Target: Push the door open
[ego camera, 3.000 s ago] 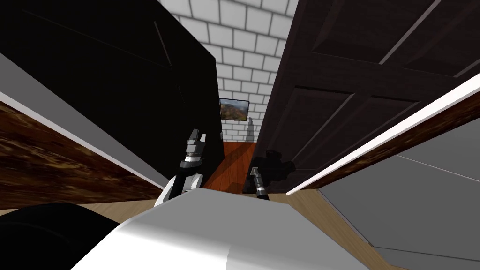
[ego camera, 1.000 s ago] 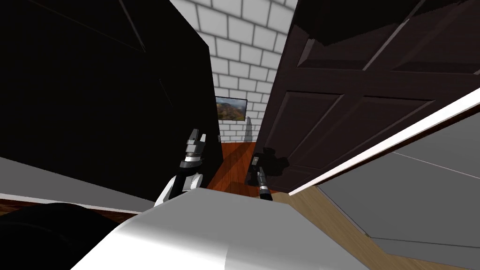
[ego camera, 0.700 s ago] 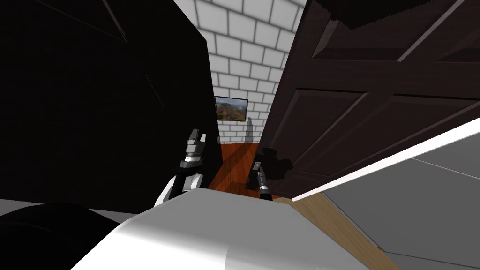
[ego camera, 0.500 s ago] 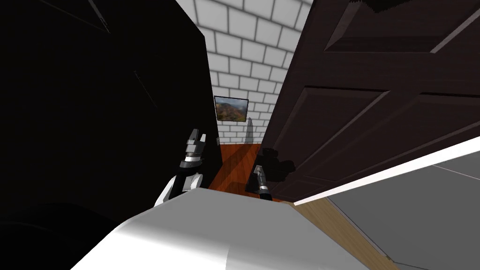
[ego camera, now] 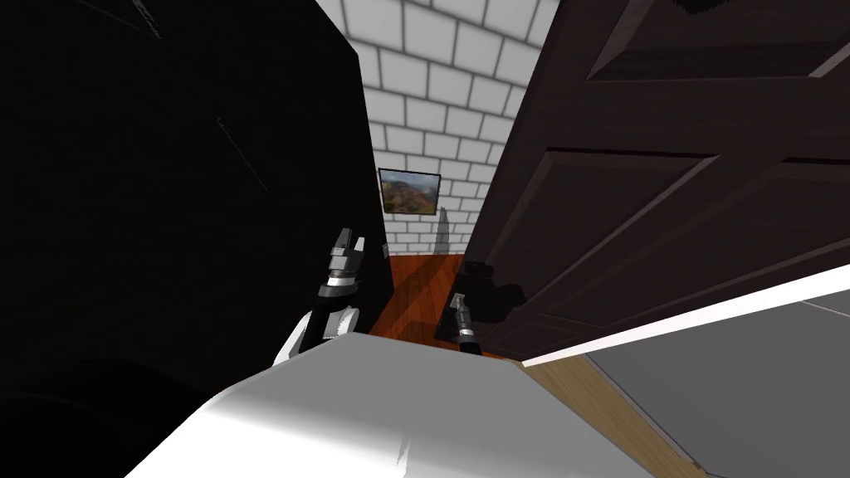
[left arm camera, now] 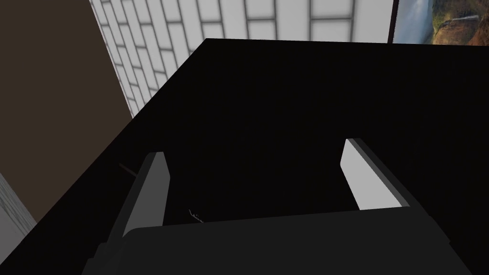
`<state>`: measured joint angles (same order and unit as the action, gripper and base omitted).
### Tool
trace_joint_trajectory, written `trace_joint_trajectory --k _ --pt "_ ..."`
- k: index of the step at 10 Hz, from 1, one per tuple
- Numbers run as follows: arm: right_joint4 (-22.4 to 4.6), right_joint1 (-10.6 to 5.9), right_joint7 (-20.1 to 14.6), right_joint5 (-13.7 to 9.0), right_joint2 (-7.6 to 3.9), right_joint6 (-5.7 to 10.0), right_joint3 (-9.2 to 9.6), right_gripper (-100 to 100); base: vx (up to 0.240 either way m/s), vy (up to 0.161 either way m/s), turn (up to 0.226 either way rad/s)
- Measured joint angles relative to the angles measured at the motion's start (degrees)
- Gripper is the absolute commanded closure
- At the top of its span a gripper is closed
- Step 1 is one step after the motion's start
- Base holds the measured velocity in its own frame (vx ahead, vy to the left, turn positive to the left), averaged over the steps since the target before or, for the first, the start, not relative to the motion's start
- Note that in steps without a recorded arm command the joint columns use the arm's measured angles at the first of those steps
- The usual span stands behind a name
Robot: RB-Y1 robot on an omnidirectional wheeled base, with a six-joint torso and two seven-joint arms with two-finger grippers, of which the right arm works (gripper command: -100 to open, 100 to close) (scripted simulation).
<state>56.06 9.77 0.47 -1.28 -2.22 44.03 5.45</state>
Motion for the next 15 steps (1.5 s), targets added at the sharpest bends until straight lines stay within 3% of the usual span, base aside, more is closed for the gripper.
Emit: trace_joint_trajectory --k 3,7,9,13,14,15 --pt "-0.1 0.12 0.0 0.0 0.02 -0.07 0.04 100 0.029 0.009 -0.034" --pt "-0.4 0.45 1.0 -0.8 -0.24 -0.24 0.60 100 0.185 0.018 -0.086" --pt "-0.7 -0.41 1.8 -1.5 -0.39 -0.35 0.75 100 0.216 0.022 -0.159" --pt "-0.5 -0.79 3.7 -3.9 -1.60 -0.35 0.69 100 0.205 0.024 -0.206" --pt "-0.8 -0.96 4.3 -4.5 -1.67 -0.23 0.58 -100 -0.042 0.116 -0.128" --pt "-0.4 -0.71 4.4 -4.8 -1.76 -0.35 0.51 -100 -0.208 0.091 -0.048"
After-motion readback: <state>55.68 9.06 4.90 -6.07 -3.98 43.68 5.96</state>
